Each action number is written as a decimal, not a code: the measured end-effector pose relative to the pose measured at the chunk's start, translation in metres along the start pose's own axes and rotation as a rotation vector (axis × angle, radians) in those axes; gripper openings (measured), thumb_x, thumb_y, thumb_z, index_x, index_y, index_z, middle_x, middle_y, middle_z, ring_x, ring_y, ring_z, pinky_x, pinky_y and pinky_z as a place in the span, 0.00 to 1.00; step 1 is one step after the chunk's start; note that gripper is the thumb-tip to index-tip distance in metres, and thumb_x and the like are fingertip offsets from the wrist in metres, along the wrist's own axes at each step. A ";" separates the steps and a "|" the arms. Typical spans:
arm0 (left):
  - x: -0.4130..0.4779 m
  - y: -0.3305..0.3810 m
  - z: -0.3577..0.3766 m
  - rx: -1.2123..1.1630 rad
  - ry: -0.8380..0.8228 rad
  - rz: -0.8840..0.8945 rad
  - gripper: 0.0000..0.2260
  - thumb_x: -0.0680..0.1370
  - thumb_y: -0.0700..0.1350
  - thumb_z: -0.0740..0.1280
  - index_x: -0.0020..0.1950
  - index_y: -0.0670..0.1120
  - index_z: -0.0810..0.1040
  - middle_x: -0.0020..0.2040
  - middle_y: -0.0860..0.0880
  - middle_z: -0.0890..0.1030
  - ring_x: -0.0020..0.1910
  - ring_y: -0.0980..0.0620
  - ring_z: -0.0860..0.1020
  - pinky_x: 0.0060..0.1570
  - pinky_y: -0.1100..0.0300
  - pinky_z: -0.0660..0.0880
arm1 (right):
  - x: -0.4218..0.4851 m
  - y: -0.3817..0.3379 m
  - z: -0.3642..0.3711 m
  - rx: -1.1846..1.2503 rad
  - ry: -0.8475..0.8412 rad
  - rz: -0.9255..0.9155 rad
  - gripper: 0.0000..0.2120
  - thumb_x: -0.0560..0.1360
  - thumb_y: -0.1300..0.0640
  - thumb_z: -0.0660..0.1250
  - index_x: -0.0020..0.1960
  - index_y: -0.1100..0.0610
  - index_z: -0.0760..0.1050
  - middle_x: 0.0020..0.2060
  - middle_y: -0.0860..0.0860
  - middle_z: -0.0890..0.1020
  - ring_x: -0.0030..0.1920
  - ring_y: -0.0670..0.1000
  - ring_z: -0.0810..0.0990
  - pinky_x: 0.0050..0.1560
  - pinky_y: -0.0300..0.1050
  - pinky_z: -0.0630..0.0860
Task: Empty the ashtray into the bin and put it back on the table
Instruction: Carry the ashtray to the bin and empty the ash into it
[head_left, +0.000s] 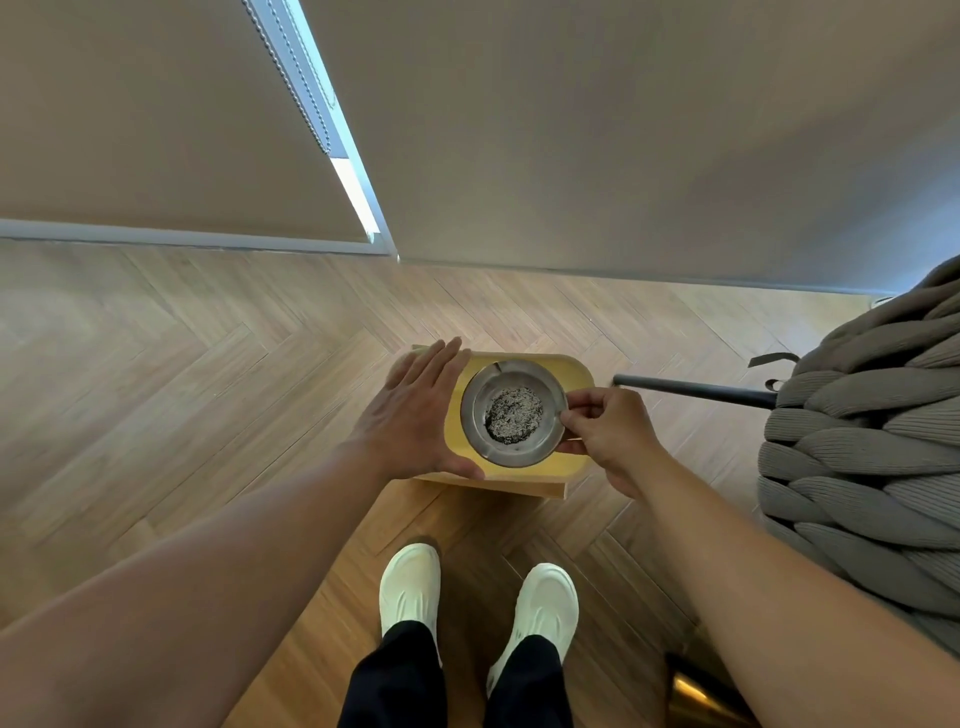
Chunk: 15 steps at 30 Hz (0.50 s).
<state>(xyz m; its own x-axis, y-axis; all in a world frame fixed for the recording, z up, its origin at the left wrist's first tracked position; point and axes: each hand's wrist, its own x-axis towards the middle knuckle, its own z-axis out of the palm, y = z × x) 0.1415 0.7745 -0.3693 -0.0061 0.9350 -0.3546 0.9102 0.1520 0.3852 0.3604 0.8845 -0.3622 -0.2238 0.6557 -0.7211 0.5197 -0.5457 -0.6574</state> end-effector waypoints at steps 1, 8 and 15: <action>0.000 -0.002 0.001 0.012 -0.003 -0.003 0.63 0.56 0.78 0.68 0.79 0.46 0.47 0.81 0.47 0.47 0.79 0.49 0.43 0.77 0.48 0.44 | 0.001 0.000 -0.001 -0.001 0.006 -0.004 0.07 0.76 0.70 0.68 0.53 0.63 0.78 0.41 0.58 0.82 0.37 0.52 0.84 0.34 0.43 0.83; 0.002 -0.014 0.010 0.120 -0.035 -0.001 0.67 0.54 0.81 0.63 0.79 0.45 0.39 0.80 0.46 0.42 0.78 0.48 0.37 0.76 0.49 0.39 | 0.005 0.002 -0.007 -0.057 0.060 -0.109 0.07 0.75 0.71 0.69 0.48 0.61 0.79 0.37 0.55 0.79 0.36 0.50 0.83 0.35 0.43 0.83; 0.002 -0.016 0.014 0.188 -0.050 -0.003 0.68 0.55 0.81 0.64 0.78 0.43 0.36 0.80 0.45 0.38 0.77 0.48 0.35 0.76 0.49 0.37 | 0.000 0.000 0.000 -0.189 0.090 -0.235 0.13 0.72 0.69 0.73 0.41 0.52 0.79 0.34 0.52 0.83 0.34 0.46 0.85 0.34 0.39 0.82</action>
<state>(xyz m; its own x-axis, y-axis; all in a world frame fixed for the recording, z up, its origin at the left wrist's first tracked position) 0.1328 0.7692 -0.3884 0.0072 0.9168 -0.3994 0.9715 0.0882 0.2201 0.3601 0.8842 -0.3623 -0.2865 0.8007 -0.5261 0.6085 -0.2721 -0.7455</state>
